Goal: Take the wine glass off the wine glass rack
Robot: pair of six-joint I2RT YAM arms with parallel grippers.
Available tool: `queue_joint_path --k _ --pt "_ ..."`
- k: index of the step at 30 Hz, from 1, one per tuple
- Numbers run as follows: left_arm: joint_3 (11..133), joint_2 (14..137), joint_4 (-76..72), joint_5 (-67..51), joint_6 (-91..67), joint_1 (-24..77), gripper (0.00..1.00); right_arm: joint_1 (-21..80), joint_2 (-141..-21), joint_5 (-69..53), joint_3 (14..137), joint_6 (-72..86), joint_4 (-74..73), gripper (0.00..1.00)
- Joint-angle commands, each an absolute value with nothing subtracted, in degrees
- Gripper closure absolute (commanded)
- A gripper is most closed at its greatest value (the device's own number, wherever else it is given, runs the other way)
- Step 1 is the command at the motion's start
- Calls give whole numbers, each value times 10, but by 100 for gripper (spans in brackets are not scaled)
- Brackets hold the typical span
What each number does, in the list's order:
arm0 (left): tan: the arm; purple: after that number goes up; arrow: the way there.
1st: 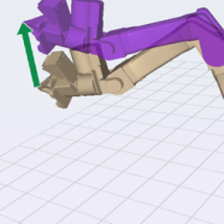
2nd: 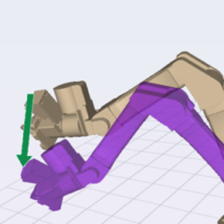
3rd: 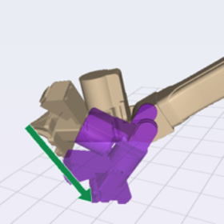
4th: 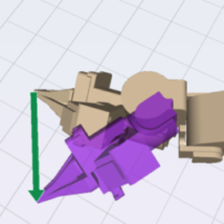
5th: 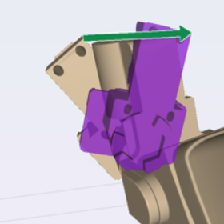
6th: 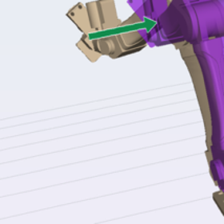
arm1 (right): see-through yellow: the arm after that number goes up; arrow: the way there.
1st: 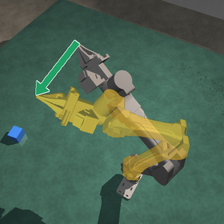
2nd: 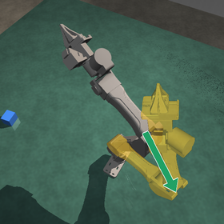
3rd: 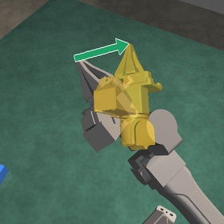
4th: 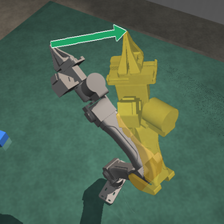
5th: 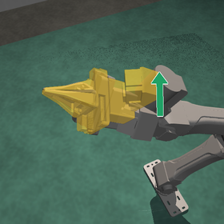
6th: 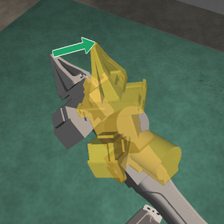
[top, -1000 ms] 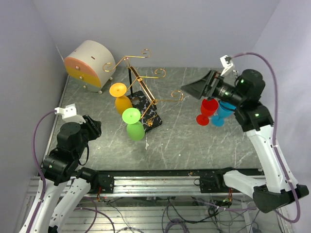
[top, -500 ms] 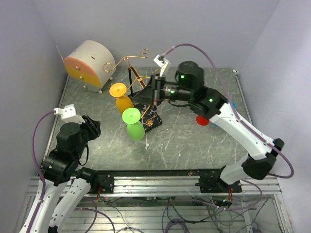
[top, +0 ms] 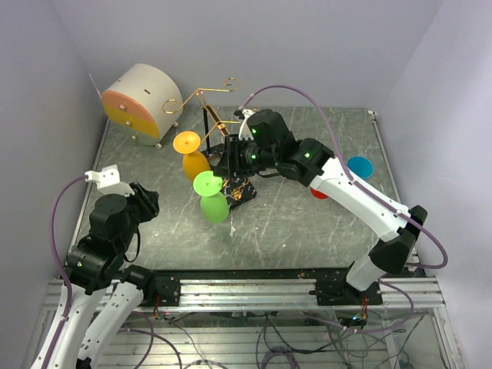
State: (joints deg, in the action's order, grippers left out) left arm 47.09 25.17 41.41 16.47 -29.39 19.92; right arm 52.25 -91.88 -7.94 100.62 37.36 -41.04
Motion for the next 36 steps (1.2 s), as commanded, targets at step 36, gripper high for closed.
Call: queue_joint_path --k 36 --pt "470 250 397 171 -294 198 54 547 -910 -127 974 376 -357 73"
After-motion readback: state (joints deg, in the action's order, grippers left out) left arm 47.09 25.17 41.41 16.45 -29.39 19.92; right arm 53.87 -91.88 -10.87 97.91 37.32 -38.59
